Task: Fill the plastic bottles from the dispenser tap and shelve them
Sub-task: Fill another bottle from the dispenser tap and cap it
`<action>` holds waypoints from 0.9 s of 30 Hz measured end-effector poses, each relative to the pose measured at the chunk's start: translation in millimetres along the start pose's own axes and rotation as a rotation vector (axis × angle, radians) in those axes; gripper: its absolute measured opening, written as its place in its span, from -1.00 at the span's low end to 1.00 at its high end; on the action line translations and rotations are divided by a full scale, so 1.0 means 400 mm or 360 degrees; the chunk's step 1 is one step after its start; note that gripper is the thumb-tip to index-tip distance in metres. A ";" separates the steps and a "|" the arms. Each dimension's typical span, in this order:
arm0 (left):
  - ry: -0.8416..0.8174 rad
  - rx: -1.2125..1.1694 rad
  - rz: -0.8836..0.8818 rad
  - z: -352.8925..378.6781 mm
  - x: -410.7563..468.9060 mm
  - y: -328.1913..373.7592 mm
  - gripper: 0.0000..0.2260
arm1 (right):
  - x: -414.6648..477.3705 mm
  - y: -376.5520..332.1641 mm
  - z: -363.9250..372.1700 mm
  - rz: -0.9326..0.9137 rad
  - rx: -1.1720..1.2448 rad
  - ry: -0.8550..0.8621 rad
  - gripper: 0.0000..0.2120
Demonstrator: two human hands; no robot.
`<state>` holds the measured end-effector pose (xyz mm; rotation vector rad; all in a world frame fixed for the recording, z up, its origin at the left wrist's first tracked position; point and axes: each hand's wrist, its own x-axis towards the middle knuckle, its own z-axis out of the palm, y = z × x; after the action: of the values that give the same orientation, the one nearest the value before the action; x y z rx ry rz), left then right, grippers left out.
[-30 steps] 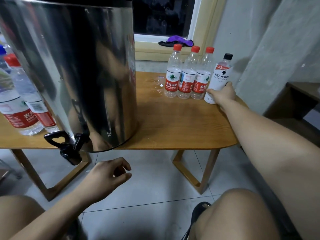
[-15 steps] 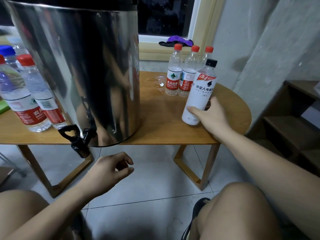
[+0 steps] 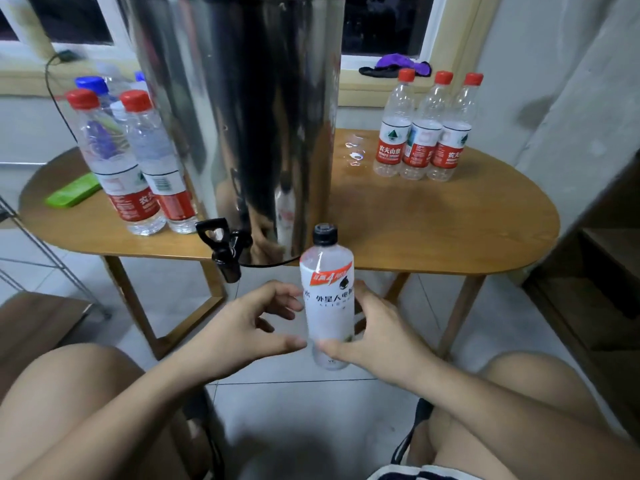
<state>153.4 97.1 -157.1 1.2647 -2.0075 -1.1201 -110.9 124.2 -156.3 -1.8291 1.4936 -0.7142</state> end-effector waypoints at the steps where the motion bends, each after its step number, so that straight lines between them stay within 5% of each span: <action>1: -0.0018 -0.0031 0.0012 -0.003 -0.005 0.005 -0.46 | 0.002 0.006 0.015 0.0007 -0.0058 -0.0074 -0.37; 6: 0.0058 -0.0221 0.0062 -0.010 -0.031 0.021 -0.46 | -0.001 0.011 0.061 0.0001 -0.0316 -0.0362 -0.49; 13: 0.0032 -0.0089 0.0064 -0.005 -0.038 0.001 -0.43 | 0.012 -0.017 0.063 -0.0103 0.0138 -0.0321 -0.36; 20: 0.0363 -0.0072 0.0175 -0.037 -0.037 -0.012 -0.73 | 0.041 -0.002 0.064 -0.0141 -0.0077 -0.0346 -0.33; 27: 0.0219 0.0250 0.0231 -0.050 -0.045 -0.021 -0.63 | 0.044 0.015 0.061 -0.0196 -0.0146 -0.0383 -0.27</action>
<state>180.3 104.1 -153.5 1.2147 -2.0781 -0.7993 -92.6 109.8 -176.2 -2.0114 1.2848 -0.4683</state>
